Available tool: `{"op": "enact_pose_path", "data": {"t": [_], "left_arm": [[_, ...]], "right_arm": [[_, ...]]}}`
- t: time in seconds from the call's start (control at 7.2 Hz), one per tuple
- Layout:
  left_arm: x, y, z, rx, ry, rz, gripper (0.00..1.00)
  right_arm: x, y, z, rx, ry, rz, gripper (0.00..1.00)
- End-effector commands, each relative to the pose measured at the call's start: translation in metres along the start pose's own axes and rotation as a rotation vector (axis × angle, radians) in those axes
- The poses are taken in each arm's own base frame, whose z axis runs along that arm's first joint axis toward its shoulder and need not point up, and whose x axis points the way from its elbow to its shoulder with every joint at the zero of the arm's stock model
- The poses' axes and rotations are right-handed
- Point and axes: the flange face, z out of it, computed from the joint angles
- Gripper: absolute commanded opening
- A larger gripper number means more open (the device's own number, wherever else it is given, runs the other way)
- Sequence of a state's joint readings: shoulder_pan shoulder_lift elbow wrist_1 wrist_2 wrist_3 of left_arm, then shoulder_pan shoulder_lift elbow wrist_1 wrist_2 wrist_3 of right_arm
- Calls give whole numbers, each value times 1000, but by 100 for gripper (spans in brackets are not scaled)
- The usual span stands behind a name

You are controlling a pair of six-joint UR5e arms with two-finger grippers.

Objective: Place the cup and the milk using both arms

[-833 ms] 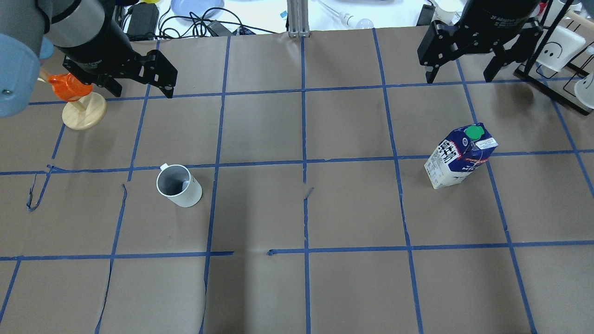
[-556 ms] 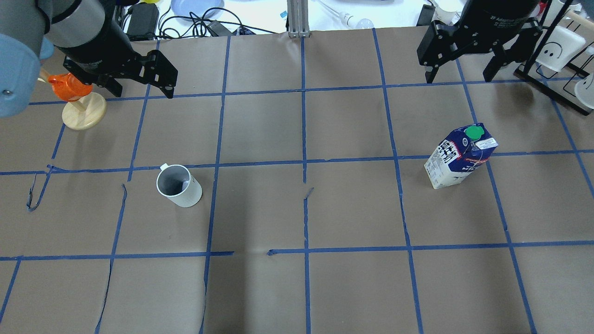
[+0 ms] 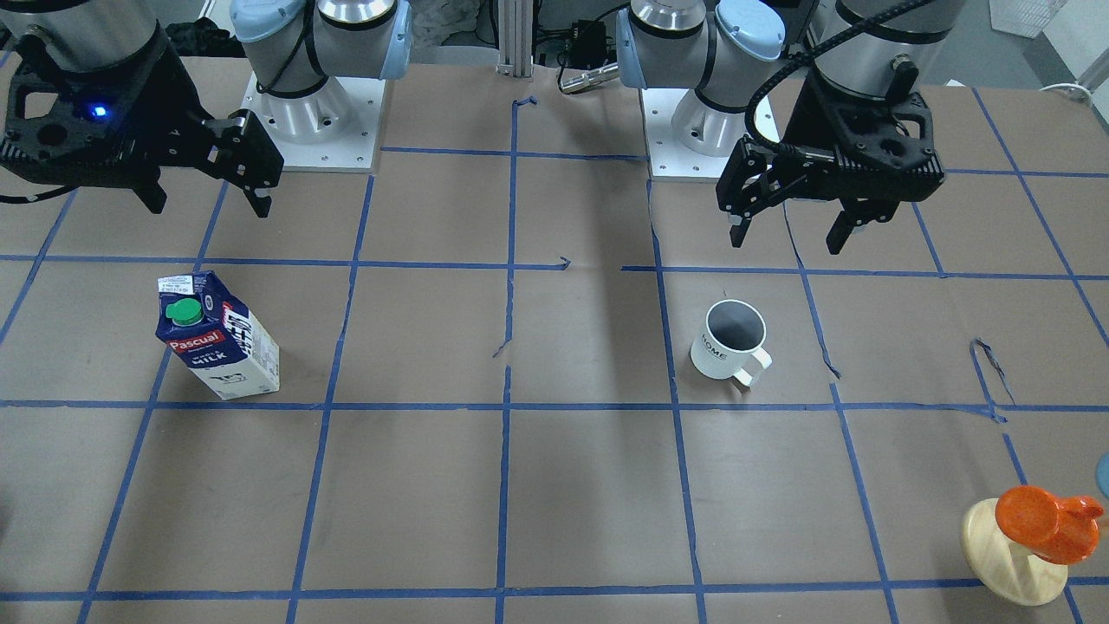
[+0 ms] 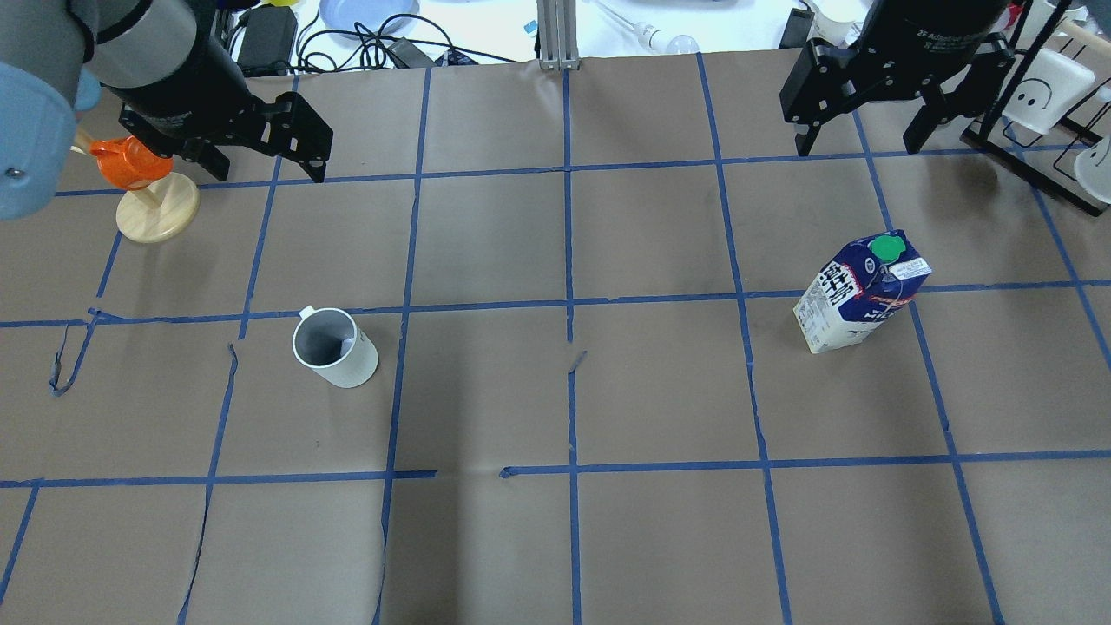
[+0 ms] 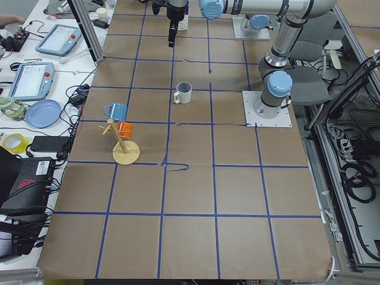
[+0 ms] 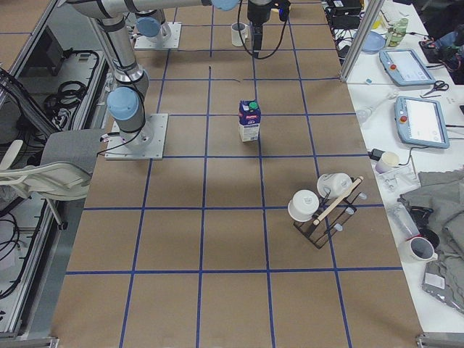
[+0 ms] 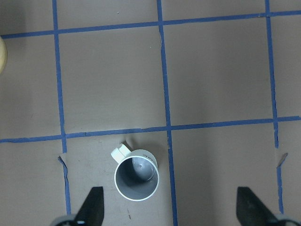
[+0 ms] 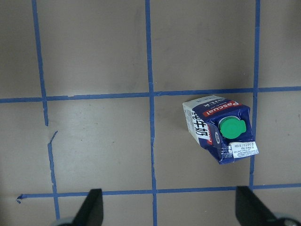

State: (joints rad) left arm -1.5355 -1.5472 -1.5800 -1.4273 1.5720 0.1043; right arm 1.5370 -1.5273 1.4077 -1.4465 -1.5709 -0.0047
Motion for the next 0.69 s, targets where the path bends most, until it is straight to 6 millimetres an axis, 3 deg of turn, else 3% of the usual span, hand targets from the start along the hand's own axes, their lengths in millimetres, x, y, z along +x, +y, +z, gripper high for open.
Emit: {"op": "enact_pose_path", "data": {"t": [0.0, 0.56], "left_arm": [[0, 0, -1, 2, -1, 0, 100], [-1, 1, 1, -7, -6, 0, 100]], "right_arm": [[0, 0, 0, 0, 1, -5, 100], [1, 0, 1, -3, 6, -8, 100]]}}
